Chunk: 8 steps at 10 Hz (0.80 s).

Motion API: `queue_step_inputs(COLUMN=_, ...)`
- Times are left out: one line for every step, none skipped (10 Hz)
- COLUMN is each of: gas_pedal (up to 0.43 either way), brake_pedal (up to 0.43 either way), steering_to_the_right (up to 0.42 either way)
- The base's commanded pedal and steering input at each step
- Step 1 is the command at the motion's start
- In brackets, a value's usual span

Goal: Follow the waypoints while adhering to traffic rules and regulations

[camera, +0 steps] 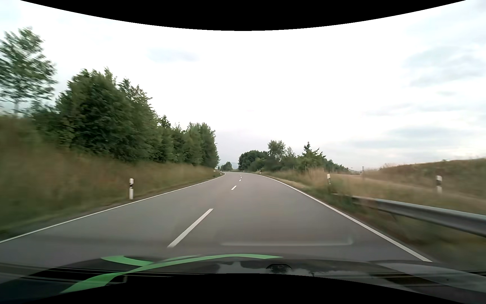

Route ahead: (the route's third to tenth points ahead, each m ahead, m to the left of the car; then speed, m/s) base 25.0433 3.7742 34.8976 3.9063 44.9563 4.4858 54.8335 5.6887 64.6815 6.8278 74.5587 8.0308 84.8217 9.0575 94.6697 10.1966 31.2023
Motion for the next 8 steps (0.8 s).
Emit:
queue_step_inputs(gas_pedal=0.319, brake_pedal=0.0, steering_to_the_right=-0.009)
queue_step_inputs(gas_pedal=0.331, brake_pedal=0.0, steering_to_the_right=-0.009)
queue_step_inputs(gas_pedal=0.339, brake_pedal=0.0, steering_to_the_right=-0.01)
queue_step_inputs(gas_pedal=0.35, brake_pedal=0.0, steering_to_the_right=-0.01)
queue_step_inputs(gas_pedal=0.358, brake_pedal=0.0, steering_to_the_right=-0.01)
queue_step_inputs(gas_pedal=0.39, brake_pedal=0.0, steering_to_the_right=-0.01)
queue_step_inputs(gas_pedal=0.398, brake_pedal=0.0, steering_to_the_right=-0.011)
queue_step_inputs(gas_pedal=0.421, brake_pedal=0.0, steering_to_the_right=-0.011)
